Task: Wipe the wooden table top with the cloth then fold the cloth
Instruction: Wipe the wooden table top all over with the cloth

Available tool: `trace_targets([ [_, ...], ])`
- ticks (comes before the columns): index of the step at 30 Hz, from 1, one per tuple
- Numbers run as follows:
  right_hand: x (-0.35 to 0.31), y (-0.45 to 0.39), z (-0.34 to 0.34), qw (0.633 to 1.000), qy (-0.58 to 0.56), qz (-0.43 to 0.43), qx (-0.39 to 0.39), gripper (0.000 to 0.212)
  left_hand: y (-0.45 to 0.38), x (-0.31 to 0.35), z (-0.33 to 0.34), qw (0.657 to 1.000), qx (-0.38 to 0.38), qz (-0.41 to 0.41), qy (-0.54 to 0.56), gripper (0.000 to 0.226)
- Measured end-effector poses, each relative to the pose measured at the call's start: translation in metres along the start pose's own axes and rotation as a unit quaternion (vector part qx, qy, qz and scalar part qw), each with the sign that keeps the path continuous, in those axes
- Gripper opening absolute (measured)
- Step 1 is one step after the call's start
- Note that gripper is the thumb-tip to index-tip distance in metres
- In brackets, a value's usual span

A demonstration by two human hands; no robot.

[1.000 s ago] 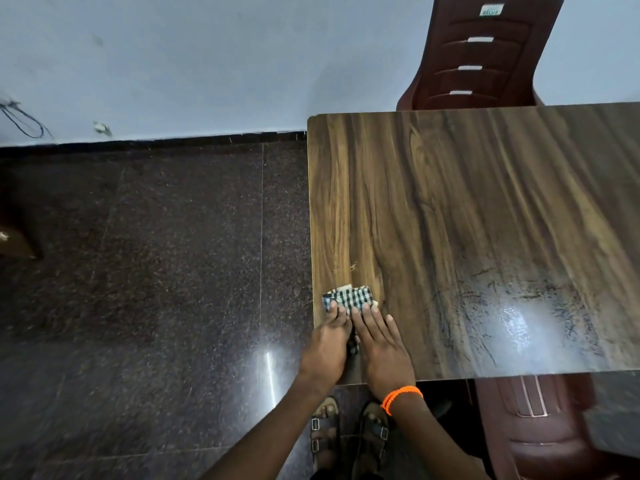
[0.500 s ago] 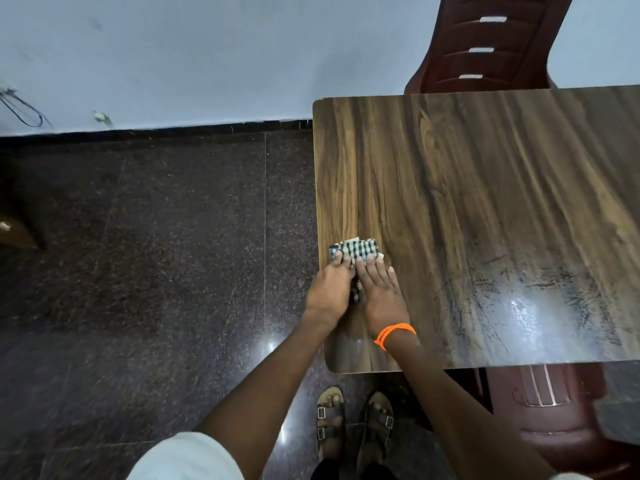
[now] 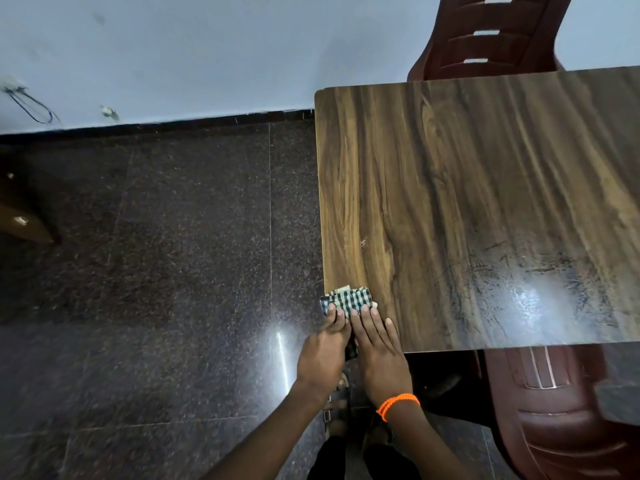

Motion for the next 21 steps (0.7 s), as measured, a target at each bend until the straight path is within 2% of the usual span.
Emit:
trace_targets([
  [4, 0.028, 0.005, -0.005, 1.0, 0.01, 0.02, 0.009, 0.069, -0.013, 0.028, 0.007, 1.0, 0.012, 0.015, -0.007, 0.054],
  [9, 0.046, -0.029, -0.008, 0.998, -0.008, 0.06, 0.02, 0.064, -0.052, 0.039, -0.004, 0.999, 0.033, 0.018, -0.034, 0.046],
  [13, 0.024, -0.055, -0.007, 0.997, -0.038, 0.06, 0.038, 0.066, -0.066, 0.016, -0.02, 0.998, 0.053, -0.007, -0.016, 0.047],
  [16, -0.003, -0.059, -0.003, 0.998, -0.04, 0.035, 0.034, 0.067, -0.057, -0.008, -0.026, 0.999, 0.04, -0.017, -0.018, 0.049],
  [21, -0.028, -0.023, 0.011, 0.998, -0.044, 0.006, 0.037, 0.066, -0.012, -0.017, -0.019, 0.998, 0.053, -0.002, -0.034, 0.051],
])
Point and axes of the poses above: each hand's wrist, its own y-axis away from the middle knuckle, its own z-axis out of the palm, x = y × z, the point moved 1 cm from there along -y, towards the middle knuckle, and after that the axes turned 3 degrees about y, right-handed, at the moved point
